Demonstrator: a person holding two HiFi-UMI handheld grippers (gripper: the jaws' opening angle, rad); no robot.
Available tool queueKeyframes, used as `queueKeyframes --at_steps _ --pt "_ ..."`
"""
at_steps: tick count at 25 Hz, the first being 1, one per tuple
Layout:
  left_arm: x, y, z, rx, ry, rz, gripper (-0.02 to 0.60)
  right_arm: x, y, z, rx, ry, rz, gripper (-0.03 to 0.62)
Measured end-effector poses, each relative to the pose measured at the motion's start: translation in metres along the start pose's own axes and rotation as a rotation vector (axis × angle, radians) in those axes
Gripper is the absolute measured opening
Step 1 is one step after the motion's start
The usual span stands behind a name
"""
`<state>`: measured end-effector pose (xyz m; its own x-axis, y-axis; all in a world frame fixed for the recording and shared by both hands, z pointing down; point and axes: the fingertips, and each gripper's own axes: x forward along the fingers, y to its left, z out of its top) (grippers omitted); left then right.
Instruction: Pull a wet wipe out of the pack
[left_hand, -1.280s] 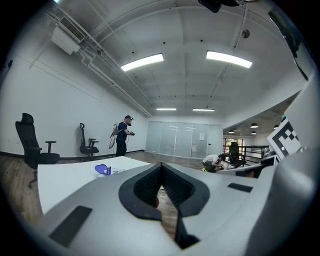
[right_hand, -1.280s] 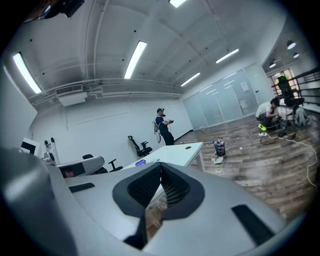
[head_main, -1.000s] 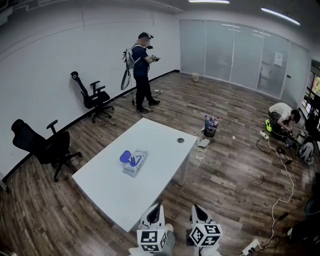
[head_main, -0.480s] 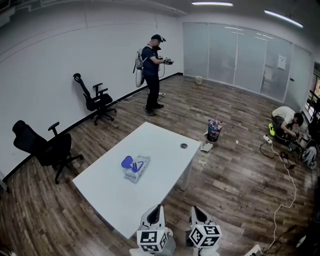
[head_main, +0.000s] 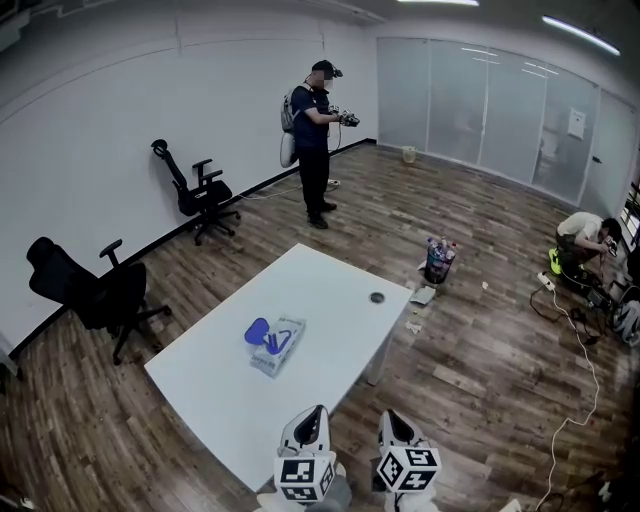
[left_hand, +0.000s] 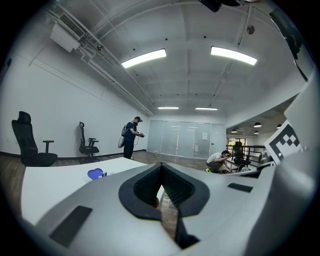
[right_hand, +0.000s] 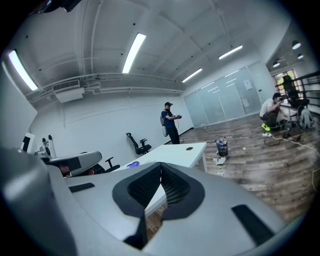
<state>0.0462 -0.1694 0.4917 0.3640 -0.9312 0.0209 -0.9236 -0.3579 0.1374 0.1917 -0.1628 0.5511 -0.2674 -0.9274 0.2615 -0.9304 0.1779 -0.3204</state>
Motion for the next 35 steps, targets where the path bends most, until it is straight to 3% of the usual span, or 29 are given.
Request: queueKeyframes --at_steps 23,35 --pt "0.118 0.059 0.019 -0.003 0.006 0.042 -0.003 0.131 -0.006 0.053 -0.022 0.023 0.052 0.009" --pt "0.156 0.106 0.022 -0.030 0.003 0.105 -0.003 0.195 0.008 0.065 -0.036 0.058 0.099 0.009"
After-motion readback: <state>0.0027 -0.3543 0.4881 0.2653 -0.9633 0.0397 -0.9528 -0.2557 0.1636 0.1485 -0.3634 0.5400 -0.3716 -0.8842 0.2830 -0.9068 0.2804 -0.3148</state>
